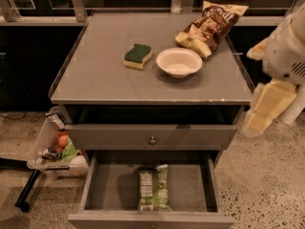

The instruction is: Pick green jalapeno chip bag from middle drawer and place on counter

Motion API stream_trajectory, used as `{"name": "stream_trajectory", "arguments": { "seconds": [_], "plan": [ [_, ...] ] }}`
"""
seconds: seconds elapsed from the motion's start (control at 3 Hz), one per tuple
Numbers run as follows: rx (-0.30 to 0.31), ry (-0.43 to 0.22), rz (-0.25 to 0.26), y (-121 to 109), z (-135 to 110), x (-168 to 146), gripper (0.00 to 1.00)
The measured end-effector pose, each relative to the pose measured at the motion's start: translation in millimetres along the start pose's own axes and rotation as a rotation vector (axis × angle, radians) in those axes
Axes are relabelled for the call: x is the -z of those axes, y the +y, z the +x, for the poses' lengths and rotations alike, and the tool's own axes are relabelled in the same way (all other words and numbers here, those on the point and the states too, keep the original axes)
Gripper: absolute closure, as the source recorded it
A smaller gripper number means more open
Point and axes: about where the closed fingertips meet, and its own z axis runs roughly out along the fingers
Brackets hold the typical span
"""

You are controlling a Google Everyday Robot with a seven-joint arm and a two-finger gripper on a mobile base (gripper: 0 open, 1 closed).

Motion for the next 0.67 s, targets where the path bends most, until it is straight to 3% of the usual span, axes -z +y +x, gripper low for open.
{"name": "stream_trajectory", "arguments": {
  "seconds": [0.33,0.67],
  "plan": [
    [-0.206,-0.134,-0.093,43,-5,-67,0.0],
    [-0.444,-0.278,-0.291,94,-23,-160,0.0]
  ]
}}
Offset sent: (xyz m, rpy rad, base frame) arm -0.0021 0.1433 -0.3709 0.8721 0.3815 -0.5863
